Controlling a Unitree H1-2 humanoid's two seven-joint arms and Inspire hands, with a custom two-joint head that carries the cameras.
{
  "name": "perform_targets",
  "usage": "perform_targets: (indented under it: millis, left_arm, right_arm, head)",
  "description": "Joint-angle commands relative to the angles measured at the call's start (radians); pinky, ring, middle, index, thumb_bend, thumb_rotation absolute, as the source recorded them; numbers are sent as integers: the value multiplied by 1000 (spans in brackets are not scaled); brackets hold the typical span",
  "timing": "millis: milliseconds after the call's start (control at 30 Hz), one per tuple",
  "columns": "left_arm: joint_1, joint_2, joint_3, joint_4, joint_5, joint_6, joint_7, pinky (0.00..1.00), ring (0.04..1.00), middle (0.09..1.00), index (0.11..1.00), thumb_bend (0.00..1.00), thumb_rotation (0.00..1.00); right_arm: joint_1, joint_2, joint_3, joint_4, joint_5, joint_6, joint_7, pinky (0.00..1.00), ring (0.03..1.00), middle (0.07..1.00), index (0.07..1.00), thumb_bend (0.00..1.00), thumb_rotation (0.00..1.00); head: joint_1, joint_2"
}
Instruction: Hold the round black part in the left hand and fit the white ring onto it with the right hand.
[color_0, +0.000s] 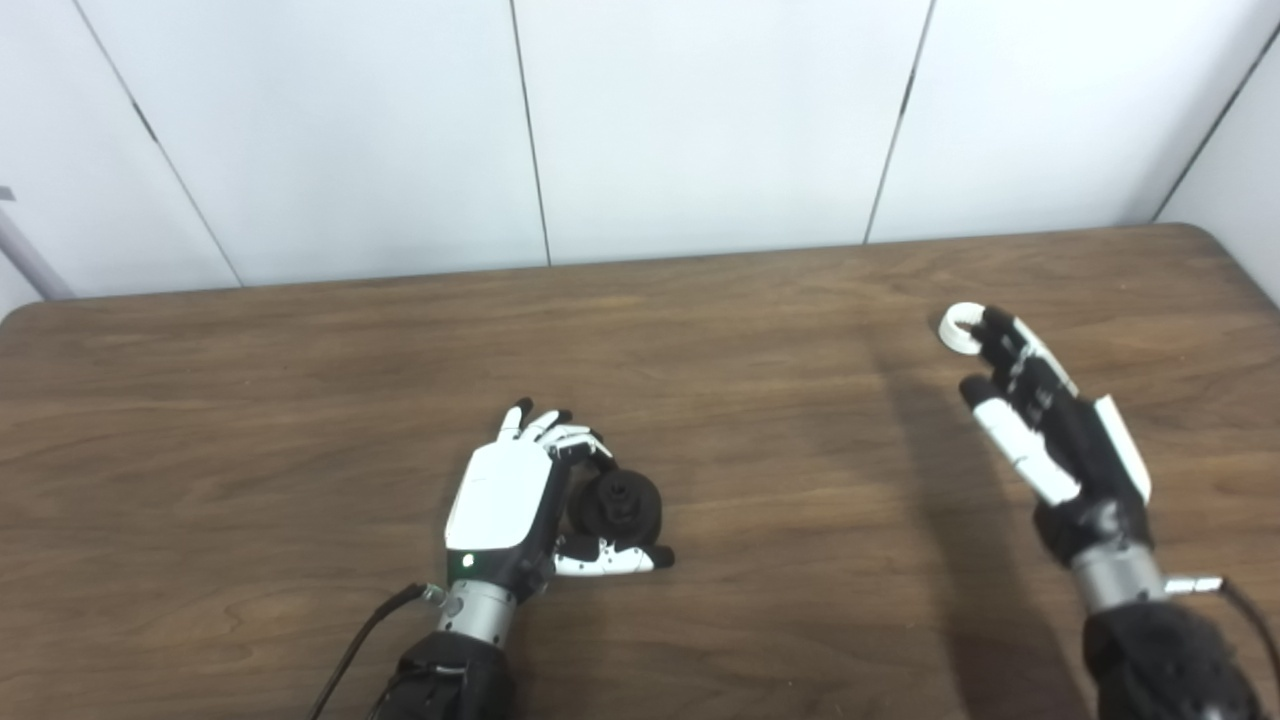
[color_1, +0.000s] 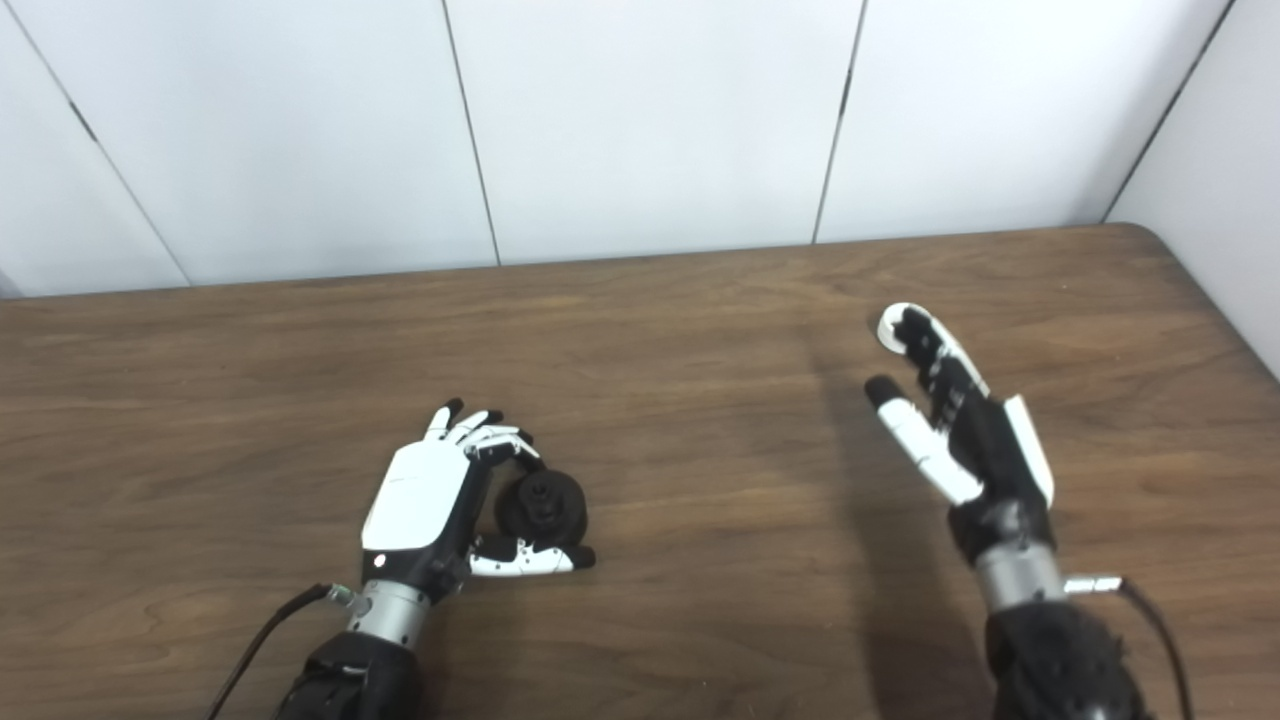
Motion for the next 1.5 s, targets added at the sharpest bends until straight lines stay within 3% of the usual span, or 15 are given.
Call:
perform_targets:
  millis: [0, 200, 333, 467, 633, 767, 1033, 1200, 1467]
  left_arm:
    - [-1, 10, -7, 14, 17, -3, -15, 1000, 874, 747, 482, 525, 51]
    - [2, 14, -4, 7, 13, -2, -19, 1000, 879, 748, 482, 525, 51]
    - [8, 23, 3, 3, 2, -10, -18, 1000, 879, 748, 482, 525, 50]
    - [8, 33, 8, -3, 5, -13, -28, 1000, 877, 752, 482, 525, 50]
    - [11, 34, 20, -11, -2, -13, -39, 1000, 871, 751, 482, 525, 51]
    - [11, 39, 26, -12, -7, -20, -43, 1000, 877, 751, 482, 525, 50]
    - [10, 44, 36, -23, -17, -25, -60, 1000, 880, 749, 482, 525, 49]
    - [15, 46, 40, -34, -15, -22, -68, 1000, 874, 747, 482, 525, 50]
    - [18, 45, 47, -43, -12, -27, -75, 1000, 874, 747, 482, 525, 50]
  right_arm:
    - [-46, -49, -7, -26, -62, 0, 0, 908, 918, 909, 889, 593, 541]
    - [-116, -144, 14, -2, -219, 70, 14, 900, 912, 895, 861, 653, 472]
    - [-158, -206, 44, 18, -324, 106, 36, 854, 910, 901, 836, 751, 415]
    - [-224, -277, 83, 95, -430, 132, 61, 975, 979, 919, 803, 824, 384]
    - [-300, -327, 105, 206, -489, 128, 78, 950, 987, 923, 790, 884, 321]
    - [-355, -361, 139, 288, -530, 128, 110, 995, 999, 937, 786, 891, 275]
    - [-457, -397, 212, 438, -599, 130, 153, 1000, 1000, 963, 781, 926, 272]
    - [-520, -397, 256, 514, -639, 171, 192, 1000, 1000, 979, 780, 913, 281]
    - [-576, -357, 246, 599, -691, 175, 231, 1000, 1000, 981, 769, 906, 301]
  head:
    - [-3, 0]
    - [-39, 1]
    - [-77, 0]
    - [-108, 3]
    - [-136, 5]
    - [-160, 5]
    - [-192, 3]
    - [-197, 3]
    - [-200, 7]
